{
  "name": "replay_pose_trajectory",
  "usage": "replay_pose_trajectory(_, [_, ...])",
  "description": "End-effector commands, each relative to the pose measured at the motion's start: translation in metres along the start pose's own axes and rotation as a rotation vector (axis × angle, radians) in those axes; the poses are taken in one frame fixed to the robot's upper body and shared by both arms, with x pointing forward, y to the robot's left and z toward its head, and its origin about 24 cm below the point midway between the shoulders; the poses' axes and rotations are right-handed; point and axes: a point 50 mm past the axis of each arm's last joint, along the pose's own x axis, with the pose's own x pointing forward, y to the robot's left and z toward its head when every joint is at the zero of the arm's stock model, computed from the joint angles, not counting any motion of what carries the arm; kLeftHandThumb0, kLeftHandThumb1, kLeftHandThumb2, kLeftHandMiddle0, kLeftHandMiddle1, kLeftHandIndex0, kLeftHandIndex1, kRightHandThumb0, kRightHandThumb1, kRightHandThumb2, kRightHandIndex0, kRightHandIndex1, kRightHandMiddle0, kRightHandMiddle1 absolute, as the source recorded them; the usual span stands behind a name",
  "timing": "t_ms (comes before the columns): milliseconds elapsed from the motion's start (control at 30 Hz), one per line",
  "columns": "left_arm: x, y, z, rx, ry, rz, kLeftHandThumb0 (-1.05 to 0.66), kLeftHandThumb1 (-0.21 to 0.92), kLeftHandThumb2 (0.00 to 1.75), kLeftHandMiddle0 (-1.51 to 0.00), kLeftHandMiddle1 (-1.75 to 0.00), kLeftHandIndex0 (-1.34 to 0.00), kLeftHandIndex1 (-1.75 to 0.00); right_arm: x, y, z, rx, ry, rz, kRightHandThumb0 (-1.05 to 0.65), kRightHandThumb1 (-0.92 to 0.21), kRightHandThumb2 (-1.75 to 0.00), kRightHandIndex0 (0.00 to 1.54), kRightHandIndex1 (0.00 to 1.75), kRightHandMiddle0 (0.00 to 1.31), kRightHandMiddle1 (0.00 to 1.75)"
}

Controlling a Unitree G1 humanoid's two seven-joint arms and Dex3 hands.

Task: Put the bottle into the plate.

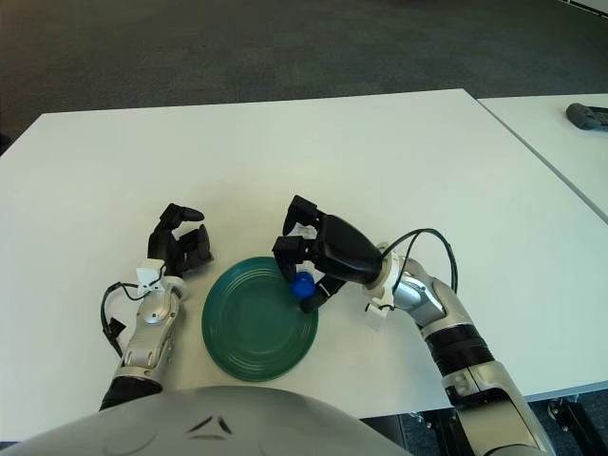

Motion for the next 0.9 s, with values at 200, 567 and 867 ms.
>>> replay_pose_trajectory(200, [0.002,-0.015,0.004,-0.052,-0.016,-0.007,-0.46,0.38,1.24,-1.29,-1.75,-0.57,-1.75,0.010,-0.008,-0.029,-0.017,0.112,-0.057,-0.43,-0.62,-0.97,1.30,1.75,1.03,1.75])
replay_pose_trajectory(567, [0.002,-0.015,0.002,-0.047,-0.009,-0.002,-0.46,0.38,1.24,-1.29,-1.75,-0.57,-1.75,0.018,-0.030,-0.050,-0.024,0.296,-0.317,-0.25,-0.24,-1.45,1.32,1.75,1.11,1.75])
replay_pose_trajectory(867, [0.002,-0.014,0.002,-0.044,-0.007,-0.003,-0.46,0.38,1.23,-1.29,-1.75,-0.56,-1.75,0.022,-0.042,-0.056,0.028,0.357,-0.373,-0.14,-0.11,-1.60,1.32,1.75,1.13,1.75])
